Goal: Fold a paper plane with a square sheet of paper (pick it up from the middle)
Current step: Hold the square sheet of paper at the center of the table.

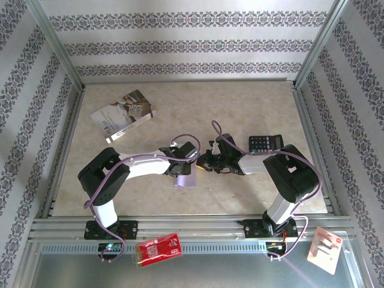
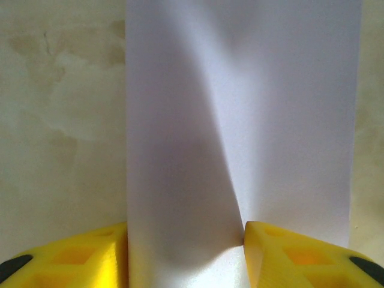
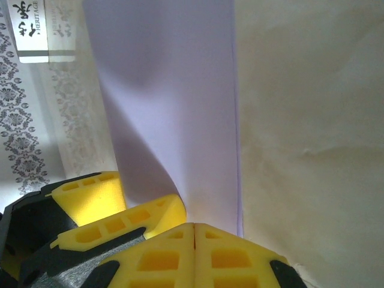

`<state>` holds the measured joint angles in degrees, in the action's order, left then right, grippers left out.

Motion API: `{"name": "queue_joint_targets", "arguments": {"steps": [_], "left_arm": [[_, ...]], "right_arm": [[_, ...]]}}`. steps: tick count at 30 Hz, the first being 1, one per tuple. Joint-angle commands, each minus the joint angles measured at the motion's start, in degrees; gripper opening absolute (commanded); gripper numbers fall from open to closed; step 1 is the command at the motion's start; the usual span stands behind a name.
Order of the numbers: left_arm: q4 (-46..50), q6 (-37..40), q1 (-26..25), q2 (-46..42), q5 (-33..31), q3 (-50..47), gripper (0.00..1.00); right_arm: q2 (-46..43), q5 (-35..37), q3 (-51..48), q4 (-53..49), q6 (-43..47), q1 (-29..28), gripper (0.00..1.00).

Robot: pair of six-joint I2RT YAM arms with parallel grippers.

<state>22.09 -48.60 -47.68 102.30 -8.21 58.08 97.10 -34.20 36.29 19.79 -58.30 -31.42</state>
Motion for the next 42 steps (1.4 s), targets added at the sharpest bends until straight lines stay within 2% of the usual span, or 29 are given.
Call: {"name": "queue_joint_targets", "arguments": {"steps": [1,10,28,42], "left_arm": [[-0.73,-0.01,-0.43,4.40,1.60,-2.80,0.50],[-0.64,0.00,-0.48,4.40,1.53,-2.85,0.50],[-0.36,0.02,-0.48,2.76,1.08,-1.81,0.51],[2.52,0.49,0.04,-3.32,-0.42,0.01,0.59]], "right_arm": [[1.54,-0.96,1.91,1.76,-0.93,-0.76,0.04],[4.88,-0.59,3.26,1.91,-1.47,-1.61,0.03],[5.20,8.19,-1.38,-9.80,0.52,-2.48,0.00],[6.25,9.31,-1.58,-11.57,0.89,-2.57,0.00]]}}
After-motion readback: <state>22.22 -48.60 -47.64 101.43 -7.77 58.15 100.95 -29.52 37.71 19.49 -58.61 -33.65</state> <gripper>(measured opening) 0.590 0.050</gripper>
